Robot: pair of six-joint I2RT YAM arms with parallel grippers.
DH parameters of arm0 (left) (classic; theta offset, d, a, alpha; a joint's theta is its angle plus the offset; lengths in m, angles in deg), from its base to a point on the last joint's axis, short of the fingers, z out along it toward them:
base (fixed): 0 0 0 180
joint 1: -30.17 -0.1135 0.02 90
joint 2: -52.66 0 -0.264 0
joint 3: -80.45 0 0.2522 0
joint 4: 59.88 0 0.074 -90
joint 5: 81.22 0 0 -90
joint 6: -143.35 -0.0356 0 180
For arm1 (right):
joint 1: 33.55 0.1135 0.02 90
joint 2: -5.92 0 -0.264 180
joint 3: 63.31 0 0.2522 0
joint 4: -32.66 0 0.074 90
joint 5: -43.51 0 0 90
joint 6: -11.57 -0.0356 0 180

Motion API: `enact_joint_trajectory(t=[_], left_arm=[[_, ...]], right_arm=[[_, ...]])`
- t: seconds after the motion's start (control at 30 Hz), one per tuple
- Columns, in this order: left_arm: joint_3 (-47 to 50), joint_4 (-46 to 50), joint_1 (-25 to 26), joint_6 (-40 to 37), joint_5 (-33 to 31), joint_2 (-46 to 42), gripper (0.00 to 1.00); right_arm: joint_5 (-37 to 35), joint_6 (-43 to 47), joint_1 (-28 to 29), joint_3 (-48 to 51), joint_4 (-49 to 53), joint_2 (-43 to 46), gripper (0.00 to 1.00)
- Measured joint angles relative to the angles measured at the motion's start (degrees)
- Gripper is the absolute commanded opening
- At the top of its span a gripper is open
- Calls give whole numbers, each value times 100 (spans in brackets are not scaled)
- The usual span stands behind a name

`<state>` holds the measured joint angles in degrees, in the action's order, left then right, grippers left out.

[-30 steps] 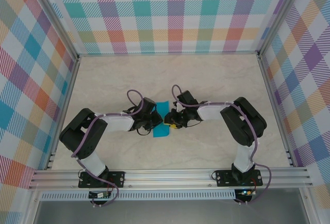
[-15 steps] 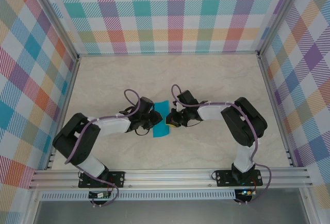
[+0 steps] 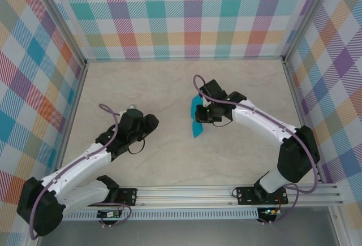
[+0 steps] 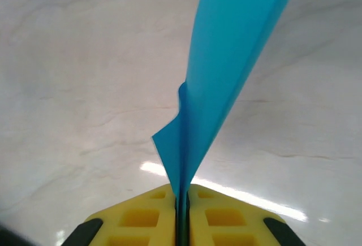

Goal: Fold a paper plane with a square sheet of paper (pick it up from the middle)
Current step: Turn over the paper at the center of the table, then third fold the triangle at the center of the table.

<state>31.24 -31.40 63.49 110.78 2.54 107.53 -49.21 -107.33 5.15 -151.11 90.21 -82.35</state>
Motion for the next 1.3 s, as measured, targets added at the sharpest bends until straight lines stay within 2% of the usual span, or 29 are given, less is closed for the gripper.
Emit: enact_joint_trajectory(t=[0.13, 0.23, 0.33, 0.5, 0.6, 0.63, 0.7, 0.77, 0.83, 0.93, 1.07, 1.17, 1.3], left_arm=[[297, 468, -151, 127, -229, -439, 44], [352, 815, -173, 210, -437, -726, 45], [350, 1115, -186, 297, -684, -990, 45], [350, 1613, -210, 385, -999, -1244, 46], [350, 1740, -214, 431, -1073, -1366, 46], [350, 1768, -214, 448, -1088, -1397, 46], [350, 1818, -219, 452, -1102, -1423, 46], [350, 1823, -240, 450, -1097, -1423, 46], [350, 1816, -267, 442, -1064, -1421, 46], [348, 1744, -310, 352, -879, -1268, 47], [256, 1381, -341, 151, -382, -612, 45], [35, 931, -352, -37, 188, 153, 43], [-535, 151, -354, -269, 1123, 1460, 37]], right_arm=[[-1508, 133, 280, -837, 1416, -243, 11], [-2339, 79, 608, -1204, 2201, -756, 10], [-2774, -37, 964, -1373, 2680, -1447, 10], [-2935, -203, 1556, -2109, 3027, -2739, 11], [-2601, -240, 1832, -2616, 2938, -3364, 17], [-2365, -251, 1893, -2699, 2835, -3491, 22], [-1808, -284, 1987, -2671, 2505, -3547, 41], [-1187, -295, 1998, -2369, 1989, -3348, 47], [-555, -350, 1906, -1740, 1335, -2804, 49], [184, -452, 1561, -754, 560, -1698, 47], [1198, -706, 708, 422, -664, -439, 33], [1652, -949, 223, 1010, -1311, -214, 20], [2218, -1231, 229, 1486, -1934, -501, 13]])
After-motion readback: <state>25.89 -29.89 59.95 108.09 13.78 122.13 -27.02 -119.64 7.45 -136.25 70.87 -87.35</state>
